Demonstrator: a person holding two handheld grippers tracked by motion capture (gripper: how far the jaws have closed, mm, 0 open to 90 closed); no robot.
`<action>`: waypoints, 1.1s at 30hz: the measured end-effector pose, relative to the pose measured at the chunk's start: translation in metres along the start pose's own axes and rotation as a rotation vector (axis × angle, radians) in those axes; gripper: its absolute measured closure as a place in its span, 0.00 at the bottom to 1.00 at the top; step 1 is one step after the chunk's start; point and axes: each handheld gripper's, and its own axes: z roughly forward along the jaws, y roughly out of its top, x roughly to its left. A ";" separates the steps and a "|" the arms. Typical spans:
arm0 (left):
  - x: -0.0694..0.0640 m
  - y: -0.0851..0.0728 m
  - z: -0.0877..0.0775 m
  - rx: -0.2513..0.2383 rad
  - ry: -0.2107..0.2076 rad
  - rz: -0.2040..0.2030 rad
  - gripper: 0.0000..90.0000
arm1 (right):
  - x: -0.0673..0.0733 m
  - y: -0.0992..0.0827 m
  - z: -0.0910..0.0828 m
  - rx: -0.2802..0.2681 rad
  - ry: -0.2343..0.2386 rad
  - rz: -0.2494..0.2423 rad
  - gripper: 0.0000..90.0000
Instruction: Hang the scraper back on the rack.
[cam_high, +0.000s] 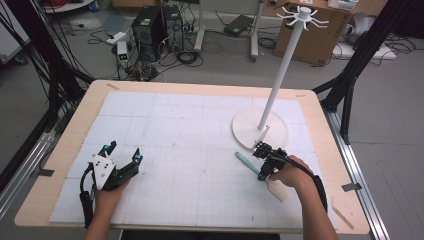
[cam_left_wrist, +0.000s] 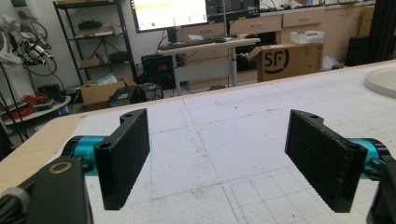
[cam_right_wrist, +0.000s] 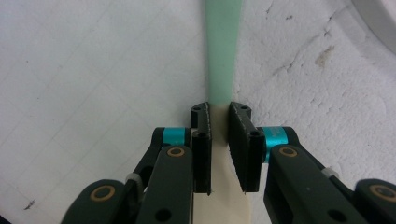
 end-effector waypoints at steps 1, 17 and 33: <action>0.000 0.000 0.000 0.000 0.000 0.000 0.25 | 0.000 0.000 0.000 -0.004 -0.001 -0.002 0.89; 0.000 0.000 0.000 0.002 0.000 0.002 0.25 | -0.001 -0.002 0.000 -0.039 -0.003 -0.018 0.89; 0.000 0.000 0.000 0.002 0.001 0.003 0.25 | -0.001 -0.011 -0.011 -0.149 0.017 -0.022 0.89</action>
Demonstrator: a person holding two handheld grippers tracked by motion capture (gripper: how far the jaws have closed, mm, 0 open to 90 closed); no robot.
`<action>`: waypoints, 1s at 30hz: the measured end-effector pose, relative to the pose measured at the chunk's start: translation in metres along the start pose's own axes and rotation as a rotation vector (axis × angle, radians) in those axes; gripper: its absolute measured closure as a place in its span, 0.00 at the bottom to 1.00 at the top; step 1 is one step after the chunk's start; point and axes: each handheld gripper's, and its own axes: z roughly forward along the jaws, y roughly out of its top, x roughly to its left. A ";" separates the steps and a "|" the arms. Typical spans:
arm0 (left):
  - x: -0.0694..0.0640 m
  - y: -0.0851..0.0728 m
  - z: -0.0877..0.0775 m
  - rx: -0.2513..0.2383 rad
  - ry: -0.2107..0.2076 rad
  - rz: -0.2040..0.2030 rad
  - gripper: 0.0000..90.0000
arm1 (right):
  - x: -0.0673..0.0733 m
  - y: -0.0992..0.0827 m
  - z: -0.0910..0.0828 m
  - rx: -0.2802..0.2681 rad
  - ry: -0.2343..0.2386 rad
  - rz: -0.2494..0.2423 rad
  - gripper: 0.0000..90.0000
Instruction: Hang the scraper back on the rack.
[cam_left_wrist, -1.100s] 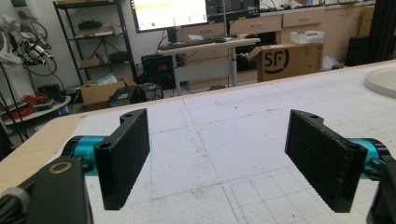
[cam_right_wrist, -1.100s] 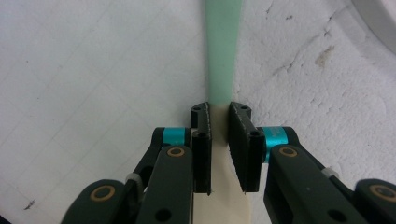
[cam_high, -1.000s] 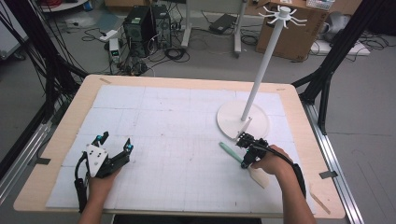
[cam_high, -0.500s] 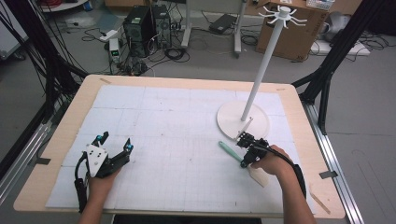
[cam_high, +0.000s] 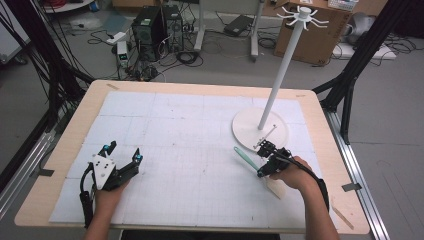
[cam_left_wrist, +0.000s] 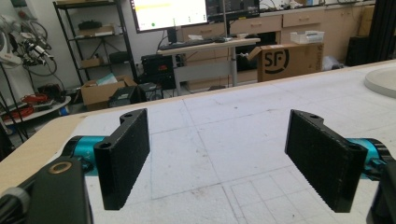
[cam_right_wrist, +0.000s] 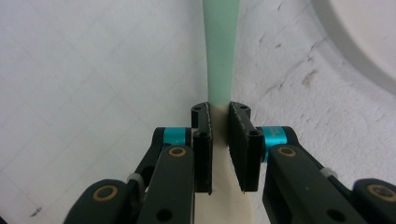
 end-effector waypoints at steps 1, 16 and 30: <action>0.000 0.000 0.000 0.000 0.000 0.000 0.25 | 0.000 -0.001 -0.001 -0.011 0.005 -0.003 0.89; 0.000 0.000 0.000 0.000 0.000 0.002 0.25 | -0.001 -0.019 -0.020 -0.263 0.026 0.000 0.89; 0.000 0.000 0.000 0.002 -0.001 0.003 0.25 | 0.003 -0.036 -0.035 -0.552 -0.033 -0.016 0.89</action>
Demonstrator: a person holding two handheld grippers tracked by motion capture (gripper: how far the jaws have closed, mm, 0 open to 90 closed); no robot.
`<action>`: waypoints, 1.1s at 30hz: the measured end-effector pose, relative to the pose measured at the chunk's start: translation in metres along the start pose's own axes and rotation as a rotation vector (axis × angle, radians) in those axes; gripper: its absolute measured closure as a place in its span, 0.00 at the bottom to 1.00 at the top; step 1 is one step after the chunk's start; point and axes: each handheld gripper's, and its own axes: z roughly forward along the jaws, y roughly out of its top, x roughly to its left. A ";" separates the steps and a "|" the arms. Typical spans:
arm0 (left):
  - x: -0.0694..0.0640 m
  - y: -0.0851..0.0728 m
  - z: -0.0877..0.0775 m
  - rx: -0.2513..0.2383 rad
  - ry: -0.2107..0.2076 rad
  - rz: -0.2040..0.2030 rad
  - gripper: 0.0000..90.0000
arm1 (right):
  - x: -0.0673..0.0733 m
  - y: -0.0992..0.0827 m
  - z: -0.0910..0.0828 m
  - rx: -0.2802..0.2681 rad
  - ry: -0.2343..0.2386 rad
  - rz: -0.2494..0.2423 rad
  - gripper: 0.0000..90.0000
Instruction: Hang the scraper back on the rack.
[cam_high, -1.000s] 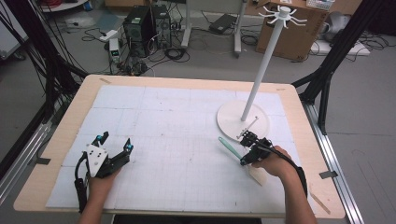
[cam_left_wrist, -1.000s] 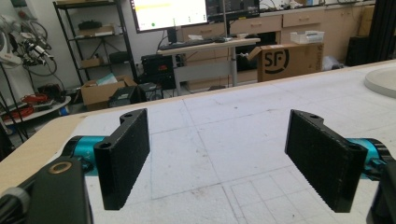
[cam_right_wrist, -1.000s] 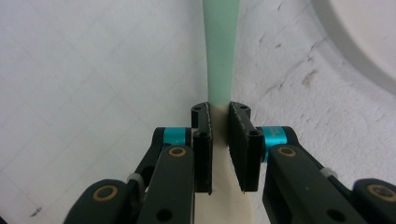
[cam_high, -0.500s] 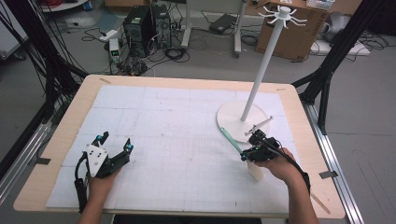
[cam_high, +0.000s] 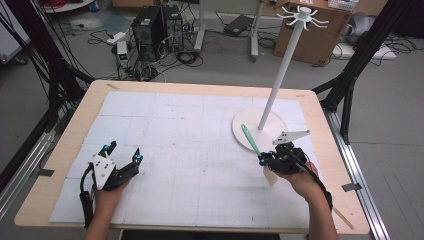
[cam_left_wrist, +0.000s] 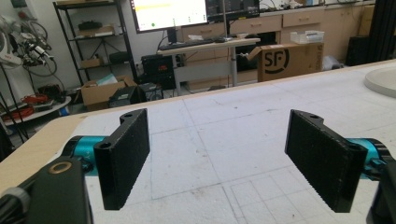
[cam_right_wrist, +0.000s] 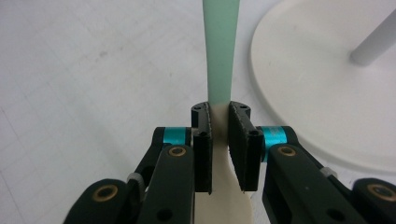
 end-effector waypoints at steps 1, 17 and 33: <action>0.000 0.000 0.000 0.000 0.000 0.000 0.25 | 0.001 0.000 -0.003 -0.022 -0.002 -0.002 0.89; 0.000 0.000 0.000 -0.003 0.001 0.000 0.25 | 0.008 -0.019 -0.020 -0.356 -0.062 0.006 0.90; 0.000 0.000 0.000 -0.004 0.002 0.000 0.25 | 0.016 -0.043 -0.019 -0.533 -0.138 0.030 0.90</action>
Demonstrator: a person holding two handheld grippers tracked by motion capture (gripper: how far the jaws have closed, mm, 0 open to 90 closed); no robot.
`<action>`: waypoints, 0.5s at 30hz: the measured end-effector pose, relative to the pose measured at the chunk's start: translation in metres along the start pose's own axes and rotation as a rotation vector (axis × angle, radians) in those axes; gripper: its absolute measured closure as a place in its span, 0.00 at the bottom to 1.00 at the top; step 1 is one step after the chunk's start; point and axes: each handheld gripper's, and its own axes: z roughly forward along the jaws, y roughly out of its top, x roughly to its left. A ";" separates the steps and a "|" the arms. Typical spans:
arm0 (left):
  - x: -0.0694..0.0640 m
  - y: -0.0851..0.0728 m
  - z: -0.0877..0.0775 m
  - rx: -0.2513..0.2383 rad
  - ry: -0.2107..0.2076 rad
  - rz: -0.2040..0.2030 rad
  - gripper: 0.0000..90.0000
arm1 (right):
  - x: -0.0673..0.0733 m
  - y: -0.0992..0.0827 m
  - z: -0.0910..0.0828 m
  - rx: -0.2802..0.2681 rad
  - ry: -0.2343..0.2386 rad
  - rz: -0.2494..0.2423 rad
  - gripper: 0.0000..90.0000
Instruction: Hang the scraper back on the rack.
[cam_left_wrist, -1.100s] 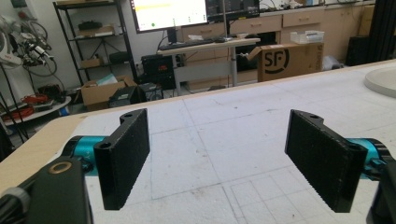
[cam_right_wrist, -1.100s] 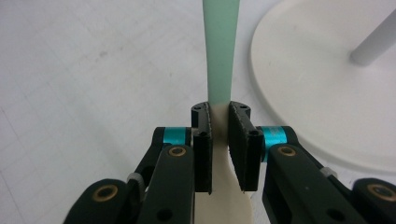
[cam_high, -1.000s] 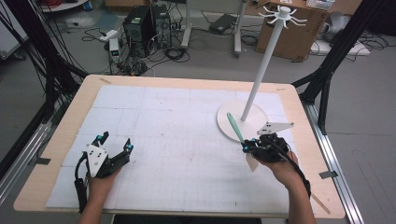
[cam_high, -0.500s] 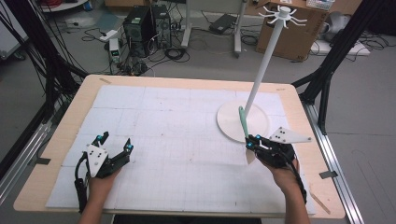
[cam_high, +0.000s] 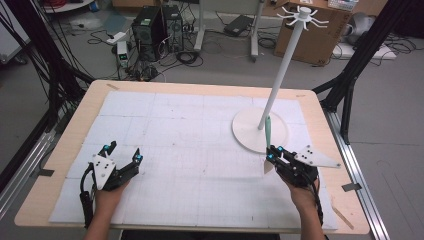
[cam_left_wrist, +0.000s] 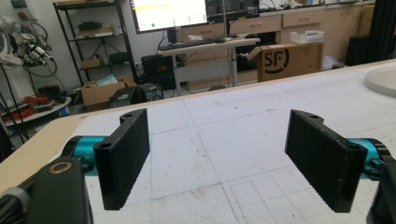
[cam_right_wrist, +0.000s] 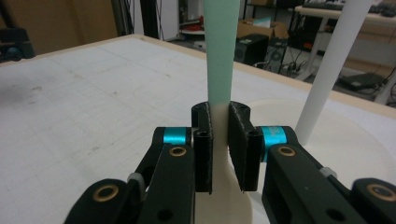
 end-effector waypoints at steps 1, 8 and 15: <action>0.000 0.000 0.000 0.001 -0.001 0.000 0.25 | 0.001 0.000 -0.001 -0.012 -0.007 -0.001 0.90; 0.000 0.000 0.000 0.001 -0.001 0.000 0.25 | 0.001 0.000 -0.006 -0.081 -0.035 0.015 0.90; 0.000 0.000 0.000 0.002 -0.002 0.001 0.25 | 0.002 0.000 -0.012 -0.140 -0.106 0.037 0.90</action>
